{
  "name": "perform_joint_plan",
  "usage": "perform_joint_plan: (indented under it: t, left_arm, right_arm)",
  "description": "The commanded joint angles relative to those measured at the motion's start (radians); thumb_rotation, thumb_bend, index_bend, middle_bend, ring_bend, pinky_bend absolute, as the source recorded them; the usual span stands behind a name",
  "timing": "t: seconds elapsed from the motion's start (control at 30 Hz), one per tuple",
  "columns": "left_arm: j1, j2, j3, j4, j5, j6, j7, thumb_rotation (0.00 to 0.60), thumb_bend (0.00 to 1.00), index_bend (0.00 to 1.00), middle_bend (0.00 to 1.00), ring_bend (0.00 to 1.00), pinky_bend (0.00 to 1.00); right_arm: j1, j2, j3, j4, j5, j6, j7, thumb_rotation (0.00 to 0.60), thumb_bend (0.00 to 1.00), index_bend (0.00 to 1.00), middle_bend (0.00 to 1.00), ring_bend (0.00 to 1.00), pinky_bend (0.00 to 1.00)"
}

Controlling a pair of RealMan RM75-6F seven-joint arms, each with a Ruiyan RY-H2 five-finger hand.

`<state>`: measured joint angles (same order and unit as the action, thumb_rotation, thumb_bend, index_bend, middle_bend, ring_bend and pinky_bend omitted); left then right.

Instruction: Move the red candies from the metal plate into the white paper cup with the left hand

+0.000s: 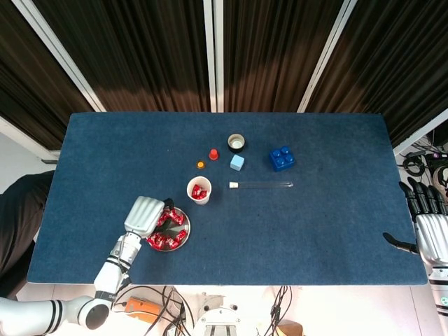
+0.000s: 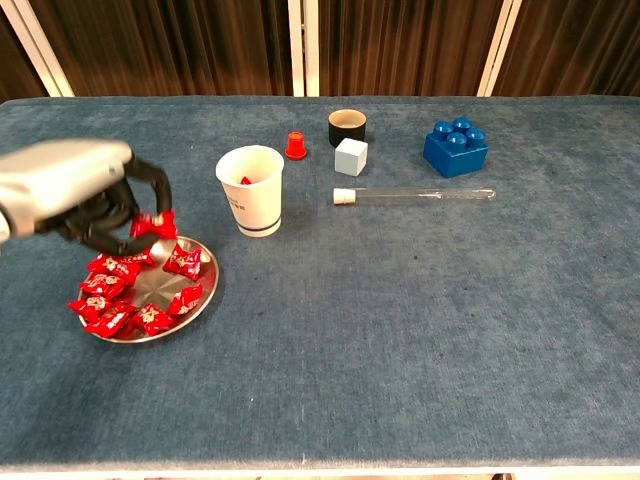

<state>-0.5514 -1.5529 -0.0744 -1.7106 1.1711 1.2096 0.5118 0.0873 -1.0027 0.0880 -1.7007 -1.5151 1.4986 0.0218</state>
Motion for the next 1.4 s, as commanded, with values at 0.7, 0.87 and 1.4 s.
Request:
perform_joint_plan:
  t: [0.7,0.87,1.4]
  left_arm:
    - [-0.313,-0.011,-0.216,0.047,-0.340,-0.215,0.108,0.600,0.37,0.55,0.90,0.85,0.79]
    - [-0.321,-0.019,-0.194,0.050,-0.364,-0.175,0.140,0.600,0.22,0.44,0.90,0.85,0.79]
    - [-0.084,0.099,-0.019,-0.089,-0.074,0.114,-0.021,0.600,0.16,0.39,0.90,0.85,0.79]
  right_arm:
    - [-0.012,-0.008,-0.003,0.055,0.012,0.003,0.062,0.600,0.19,0.00,0.03,0.00,0.07]
    - [-0.010,-0.012,-0.003,0.062,0.014,-0.003,0.070,0.600,0.19,0.00,0.03,0.00,0.07]
    - [0.002,-0.013,-0.001,0.063,-0.002,-0.009,0.081,0.600,0.19,0.00,0.03,0.00,0.07]
